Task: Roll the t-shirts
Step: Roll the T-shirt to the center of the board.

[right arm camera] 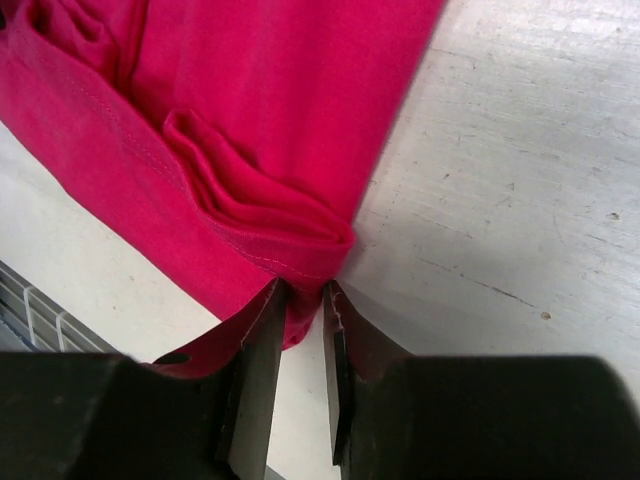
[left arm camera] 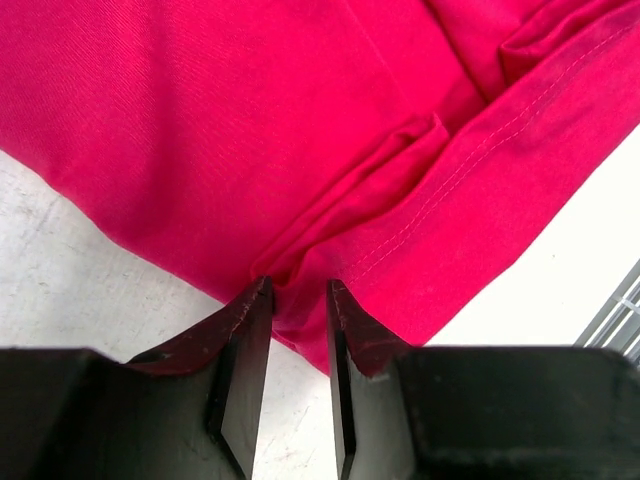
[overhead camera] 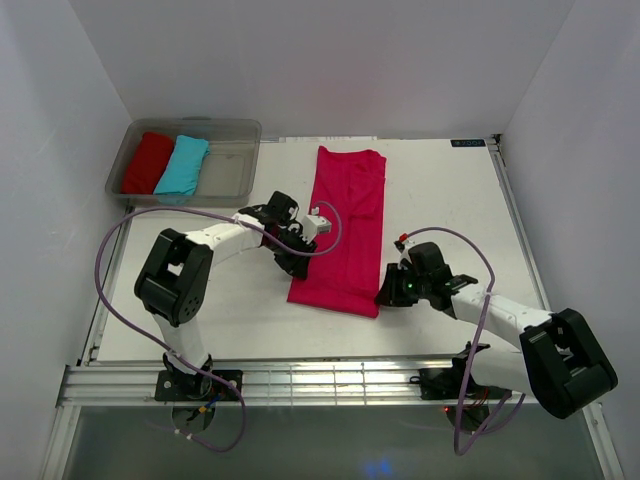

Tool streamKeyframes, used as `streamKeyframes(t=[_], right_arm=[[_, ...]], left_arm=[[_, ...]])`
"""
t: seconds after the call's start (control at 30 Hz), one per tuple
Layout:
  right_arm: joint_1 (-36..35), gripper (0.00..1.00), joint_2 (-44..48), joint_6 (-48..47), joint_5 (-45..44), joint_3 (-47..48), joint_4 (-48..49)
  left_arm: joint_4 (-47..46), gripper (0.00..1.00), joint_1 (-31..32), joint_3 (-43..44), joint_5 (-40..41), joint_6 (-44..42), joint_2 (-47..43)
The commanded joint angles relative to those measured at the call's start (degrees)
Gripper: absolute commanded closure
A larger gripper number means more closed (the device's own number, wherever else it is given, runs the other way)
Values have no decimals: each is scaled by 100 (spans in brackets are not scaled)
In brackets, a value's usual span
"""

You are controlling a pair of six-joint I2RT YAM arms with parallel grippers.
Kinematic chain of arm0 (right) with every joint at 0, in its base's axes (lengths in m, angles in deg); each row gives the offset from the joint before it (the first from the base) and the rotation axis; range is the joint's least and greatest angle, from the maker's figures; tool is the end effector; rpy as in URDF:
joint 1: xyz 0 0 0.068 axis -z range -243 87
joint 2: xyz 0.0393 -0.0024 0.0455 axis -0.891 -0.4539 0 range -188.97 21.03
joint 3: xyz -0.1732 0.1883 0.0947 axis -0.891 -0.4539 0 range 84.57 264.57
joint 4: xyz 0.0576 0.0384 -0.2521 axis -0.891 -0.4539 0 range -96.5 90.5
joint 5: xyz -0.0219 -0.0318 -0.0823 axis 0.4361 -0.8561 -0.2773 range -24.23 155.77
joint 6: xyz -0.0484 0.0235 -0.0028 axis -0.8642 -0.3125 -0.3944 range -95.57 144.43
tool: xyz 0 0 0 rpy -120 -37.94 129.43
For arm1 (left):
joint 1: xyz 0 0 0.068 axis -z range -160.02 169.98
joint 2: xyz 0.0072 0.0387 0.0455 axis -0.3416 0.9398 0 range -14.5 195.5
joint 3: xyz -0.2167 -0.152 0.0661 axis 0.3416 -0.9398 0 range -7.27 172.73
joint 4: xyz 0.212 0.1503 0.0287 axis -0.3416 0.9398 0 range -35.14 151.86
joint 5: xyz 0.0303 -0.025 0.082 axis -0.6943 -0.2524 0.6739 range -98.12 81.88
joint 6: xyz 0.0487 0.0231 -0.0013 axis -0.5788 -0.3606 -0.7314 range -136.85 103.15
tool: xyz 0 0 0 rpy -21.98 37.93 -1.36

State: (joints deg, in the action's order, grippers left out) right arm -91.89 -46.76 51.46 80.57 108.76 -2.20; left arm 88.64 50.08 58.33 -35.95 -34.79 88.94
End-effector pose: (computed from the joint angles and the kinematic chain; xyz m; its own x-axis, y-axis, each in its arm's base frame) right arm 0.1829 0.1112 0.1541 -0.8463 0.0349 -0.5315 -0.2660 0.8369 0.4785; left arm 0.2901 -0.1873 0.1673 -0.6052 0.6657 -0.4365 0.7960 0.5110 -0.3244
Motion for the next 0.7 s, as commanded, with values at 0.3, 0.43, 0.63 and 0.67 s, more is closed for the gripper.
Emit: streamKeyframes(t=[0.3, 0.43, 0.63, 0.67], right_arm=[[23, 92, -6, -154, -75, 95, 200], [32, 92, 46, -320, -92, 174, 200], [23, 92, 205, -786, -136, 525, -212], [32, 91, 205, -865, -119, 552, -222]], left_arm=[[-144, 100, 4, -83, -134, 61, -438], [-144, 100, 4, -135, -39, 255, -526], [-65, 100, 4, -180, 76, 492, -764], [-38, 100, -5, -188, 120, 519, -764]])
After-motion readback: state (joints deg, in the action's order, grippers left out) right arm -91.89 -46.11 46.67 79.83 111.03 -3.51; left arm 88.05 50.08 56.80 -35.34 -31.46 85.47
